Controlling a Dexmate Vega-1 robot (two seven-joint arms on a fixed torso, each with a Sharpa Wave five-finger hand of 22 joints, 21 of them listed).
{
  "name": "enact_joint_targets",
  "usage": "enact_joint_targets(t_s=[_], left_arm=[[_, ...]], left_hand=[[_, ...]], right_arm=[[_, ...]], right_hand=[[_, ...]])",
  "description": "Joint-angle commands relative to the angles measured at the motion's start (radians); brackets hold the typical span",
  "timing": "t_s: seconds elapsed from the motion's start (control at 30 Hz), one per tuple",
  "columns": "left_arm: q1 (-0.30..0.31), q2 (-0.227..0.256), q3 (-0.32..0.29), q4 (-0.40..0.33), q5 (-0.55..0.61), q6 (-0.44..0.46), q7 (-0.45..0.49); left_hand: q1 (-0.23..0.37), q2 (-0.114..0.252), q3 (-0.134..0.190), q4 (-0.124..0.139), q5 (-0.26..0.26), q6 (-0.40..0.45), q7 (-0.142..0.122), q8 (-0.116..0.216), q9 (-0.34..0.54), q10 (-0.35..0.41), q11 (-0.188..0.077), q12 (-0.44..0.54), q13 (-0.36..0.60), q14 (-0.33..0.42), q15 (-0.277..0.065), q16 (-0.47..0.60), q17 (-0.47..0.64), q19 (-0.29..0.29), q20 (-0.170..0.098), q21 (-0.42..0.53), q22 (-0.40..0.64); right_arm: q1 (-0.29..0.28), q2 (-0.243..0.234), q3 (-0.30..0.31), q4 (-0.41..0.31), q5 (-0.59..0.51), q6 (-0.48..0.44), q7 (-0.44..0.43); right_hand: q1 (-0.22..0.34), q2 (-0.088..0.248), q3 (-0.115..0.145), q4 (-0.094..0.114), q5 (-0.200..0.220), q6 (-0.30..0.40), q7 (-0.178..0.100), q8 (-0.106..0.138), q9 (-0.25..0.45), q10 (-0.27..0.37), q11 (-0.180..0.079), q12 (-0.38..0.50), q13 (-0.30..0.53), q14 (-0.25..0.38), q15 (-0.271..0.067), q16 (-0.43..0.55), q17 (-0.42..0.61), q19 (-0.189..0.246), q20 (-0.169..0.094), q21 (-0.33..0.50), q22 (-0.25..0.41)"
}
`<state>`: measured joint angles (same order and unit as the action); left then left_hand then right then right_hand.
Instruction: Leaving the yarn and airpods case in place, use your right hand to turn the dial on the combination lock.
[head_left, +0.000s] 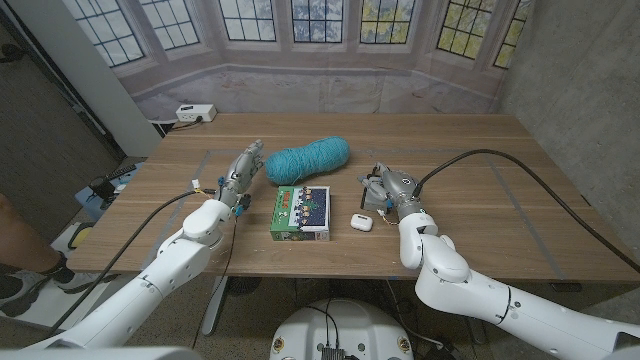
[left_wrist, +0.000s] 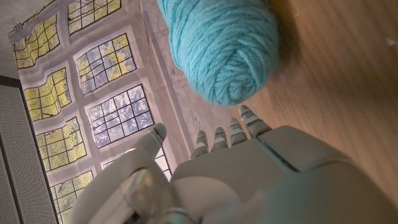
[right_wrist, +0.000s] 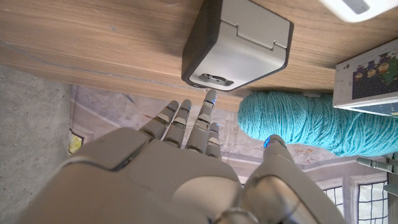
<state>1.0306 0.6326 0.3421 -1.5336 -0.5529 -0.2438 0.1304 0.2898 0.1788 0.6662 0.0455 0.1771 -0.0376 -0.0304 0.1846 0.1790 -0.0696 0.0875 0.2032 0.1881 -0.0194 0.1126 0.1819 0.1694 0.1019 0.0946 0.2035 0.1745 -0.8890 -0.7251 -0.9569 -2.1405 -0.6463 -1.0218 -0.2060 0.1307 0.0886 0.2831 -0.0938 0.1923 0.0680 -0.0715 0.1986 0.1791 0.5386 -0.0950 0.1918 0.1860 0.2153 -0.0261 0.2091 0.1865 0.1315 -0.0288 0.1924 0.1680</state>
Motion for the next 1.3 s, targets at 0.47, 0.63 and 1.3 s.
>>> enact_joint_targets(t_s=[0.47,0.63,1.3], left_arm=[[0.022,0.020,-0.026,-0.011,-0.009,-0.001,-0.005],[0.021,0.020,-0.026,-0.006,-0.012,-0.002,-0.011],[-0.008,0.011,-0.012,0.016,-0.005,-0.001,-0.025]], left_hand=[[0.014,0.001,0.007,0.000,0.000,-0.006,-0.002,0.001,0.002,0.010,0.001,0.004,0.002,0.004,-0.003,0.000,0.003,0.007,0.003,-0.002,0.002],[0.014,0.001,0.007,0.001,0.000,-0.007,-0.002,0.001,0.002,0.010,0.001,0.004,0.003,0.003,-0.002,0.000,0.004,0.007,0.004,-0.003,0.002],[0.015,0.001,0.008,0.000,0.000,-0.007,-0.003,0.001,0.002,0.010,0.001,0.004,0.003,0.005,-0.003,0.000,0.003,0.009,0.004,-0.002,0.002]], right_arm=[[0.002,0.046,0.008,0.052,0.008,0.038,0.001],[-0.002,0.052,0.008,0.058,0.010,0.039,-0.006],[-0.024,0.053,0.016,0.060,0.037,0.030,-0.027]], right_hand=[[-0.003,0.000,0.008,0.001,-0.003,0.005,-0.007,-0.003,0.004,-0.003,0.001,-0.001,0.003,0.006,-0.001,-0.001,0.002,0.009,0.005,-0.002,0.000],[-0.003,0.000,0.008,0.001,-0.003,0.005,-0.007,-0.003,0.004,-0.003,0.001,-0.001,0.003,0.007,-0.001,-0.001,0.003,0.010,0.005,-0.002,0.000],[-0.006,-0.001,0.010,0.000,-0.003,0.006,-0.006,-0.003,0.004,-0.002,0.001,-0.001,0.003,0.009,-0.003,-0.001,0.003,0.012,0.004,-0.002,0.000]])
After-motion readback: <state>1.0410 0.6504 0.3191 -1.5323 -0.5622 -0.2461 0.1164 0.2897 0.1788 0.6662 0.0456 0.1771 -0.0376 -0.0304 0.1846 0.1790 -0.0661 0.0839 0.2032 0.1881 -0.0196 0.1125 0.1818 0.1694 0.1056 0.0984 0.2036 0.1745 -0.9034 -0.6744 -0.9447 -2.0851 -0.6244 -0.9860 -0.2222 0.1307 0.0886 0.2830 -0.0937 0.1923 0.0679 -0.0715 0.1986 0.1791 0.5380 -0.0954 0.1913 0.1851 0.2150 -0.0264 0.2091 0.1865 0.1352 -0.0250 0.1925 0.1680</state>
